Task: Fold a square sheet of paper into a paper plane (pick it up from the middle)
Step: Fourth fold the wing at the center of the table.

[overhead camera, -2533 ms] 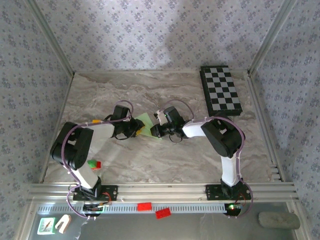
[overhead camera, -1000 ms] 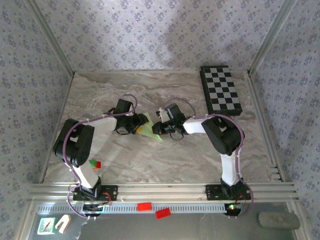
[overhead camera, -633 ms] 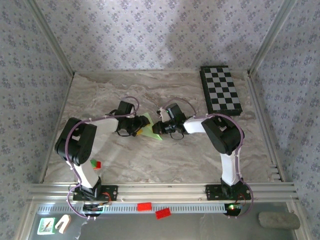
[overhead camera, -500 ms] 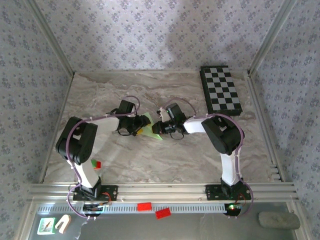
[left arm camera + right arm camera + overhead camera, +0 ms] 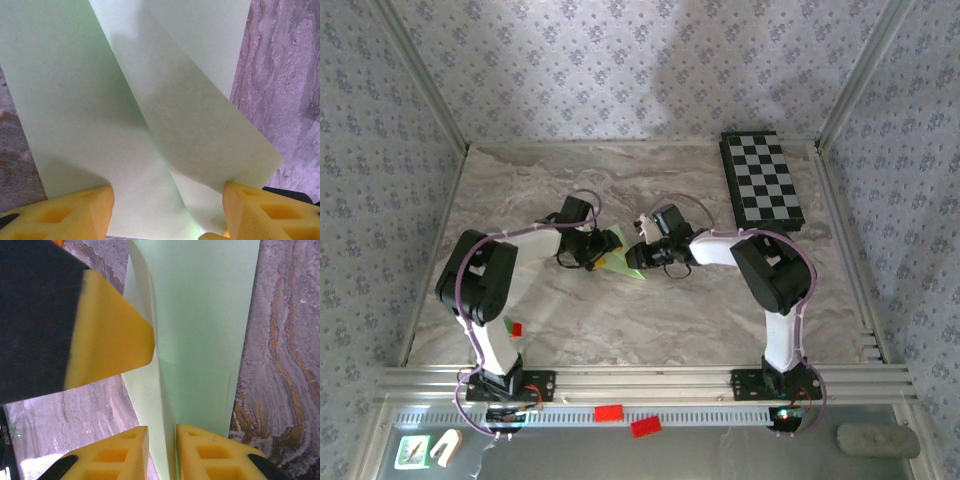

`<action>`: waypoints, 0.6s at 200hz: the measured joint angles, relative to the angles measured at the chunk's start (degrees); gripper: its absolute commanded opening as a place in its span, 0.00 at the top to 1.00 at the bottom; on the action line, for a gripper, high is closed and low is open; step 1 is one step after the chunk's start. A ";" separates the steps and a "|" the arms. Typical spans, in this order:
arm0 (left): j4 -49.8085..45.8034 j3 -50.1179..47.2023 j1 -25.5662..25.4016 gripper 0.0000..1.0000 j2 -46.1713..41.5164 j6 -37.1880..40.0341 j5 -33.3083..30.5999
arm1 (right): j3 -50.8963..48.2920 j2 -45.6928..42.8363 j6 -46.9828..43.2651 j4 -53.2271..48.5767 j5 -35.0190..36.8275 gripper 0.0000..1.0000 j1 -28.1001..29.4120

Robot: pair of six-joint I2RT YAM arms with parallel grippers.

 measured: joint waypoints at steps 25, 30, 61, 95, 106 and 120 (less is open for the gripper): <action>-0.28 0.20 0.00 0.39 0.13 0.00 0.00 | 0.00 -0.72 -0.22 -0.85 0.15 0.78 0.04; -0.33 0.26 0.00 0.39 0.24 0.00 0.02 | 0.00 -0.72 -0.22 -0.98 0.17 0.79 0.04; -0.52 0.42 0.00 0.39 0.33 0.00 0.02 | 0.04 -0.70 -0.22 -1.95 0.17 0.81 0.04; -0.59 0.48 0.00 0.39 0.33 0.07 0.02 | 0.50 -0.22 -0.22 -2.38 0.15 0.85 0.04; -0.72 0.52 -0.04 0.39 0.33 0.17 0.02 | 0.74 -0.02 -0.20 -2.56 0.13 0.85 0.04; -0.72 0.52 -0.11 0.39 0.33 0.20 0.00 | 1.05 0.31 -0.20 -2.60 0.11 0.85 0.04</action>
